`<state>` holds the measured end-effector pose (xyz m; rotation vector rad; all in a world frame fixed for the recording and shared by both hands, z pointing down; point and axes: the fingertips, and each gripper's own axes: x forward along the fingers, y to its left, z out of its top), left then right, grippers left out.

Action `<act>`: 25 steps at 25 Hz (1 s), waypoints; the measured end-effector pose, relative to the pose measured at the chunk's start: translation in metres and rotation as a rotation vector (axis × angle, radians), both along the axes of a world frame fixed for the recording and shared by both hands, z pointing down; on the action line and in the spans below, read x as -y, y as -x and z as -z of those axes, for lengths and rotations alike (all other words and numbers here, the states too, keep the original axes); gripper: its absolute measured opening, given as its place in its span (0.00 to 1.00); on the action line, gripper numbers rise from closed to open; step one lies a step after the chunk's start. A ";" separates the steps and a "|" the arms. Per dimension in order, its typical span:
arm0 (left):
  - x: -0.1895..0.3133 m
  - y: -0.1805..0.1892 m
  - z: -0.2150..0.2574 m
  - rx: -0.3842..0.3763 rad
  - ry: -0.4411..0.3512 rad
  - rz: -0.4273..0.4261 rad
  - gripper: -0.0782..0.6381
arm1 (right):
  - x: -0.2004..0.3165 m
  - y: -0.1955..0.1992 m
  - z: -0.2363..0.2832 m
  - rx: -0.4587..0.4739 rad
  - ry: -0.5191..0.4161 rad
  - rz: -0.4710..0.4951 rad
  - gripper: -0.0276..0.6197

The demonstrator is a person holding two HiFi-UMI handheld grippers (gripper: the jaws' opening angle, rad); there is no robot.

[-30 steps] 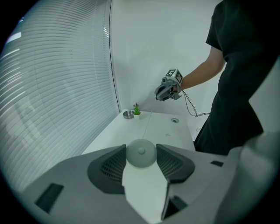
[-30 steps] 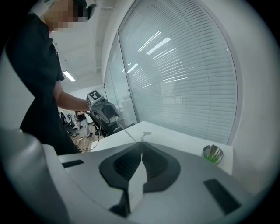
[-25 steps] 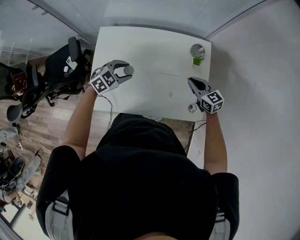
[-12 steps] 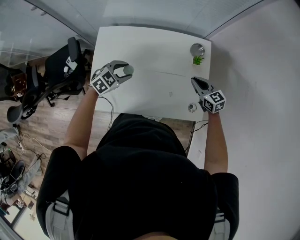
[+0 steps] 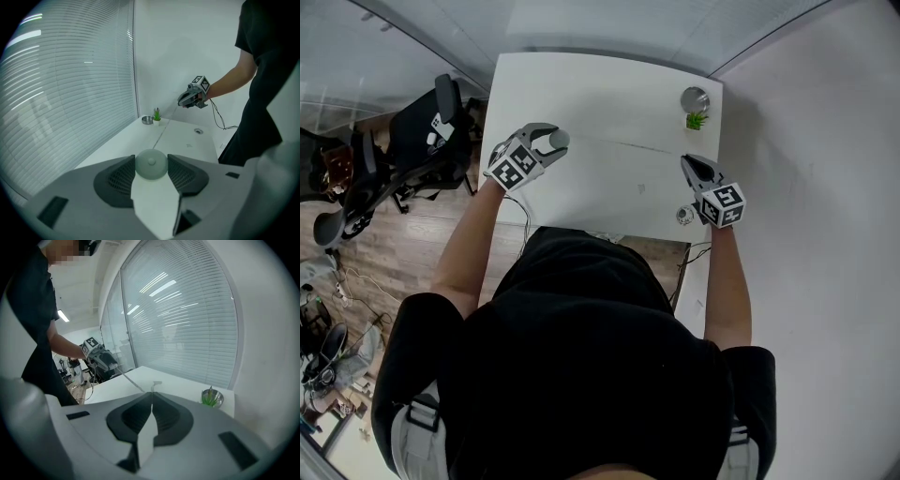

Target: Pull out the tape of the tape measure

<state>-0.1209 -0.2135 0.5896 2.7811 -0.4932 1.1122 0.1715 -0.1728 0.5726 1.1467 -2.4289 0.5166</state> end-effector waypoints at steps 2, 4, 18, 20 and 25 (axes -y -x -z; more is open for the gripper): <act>-0.001 0.000 -0.004 0.001 0.009 0.015 0.43 | 0.000 0.001 -0.003 -0.019 -0.003 -0.002 0.06; 0.000 0.000 -0.006 -0.010 0.019 0.042 0.43 | 0.000 0.002 -0.006 -0.037 -0.003 -0.003 0.06; 0.002 -0.007 -0.028 -0.006 0.032 0.091 0.43 | 0.005 0.002 -0.026 -0.046 0.006 -0.064 0.06; -0.002 -0.011 -0.034 0.006 0.033 0.080 0.43 | 0.005 0.004 -0.030 -0.045 0.012 -0.067 0.06; -0.007 -0.014 -0.047 0.017 0.041 0.086 0.43 | 0.004 0.002 -0.040 -0.032 0.030 -0.099 0.06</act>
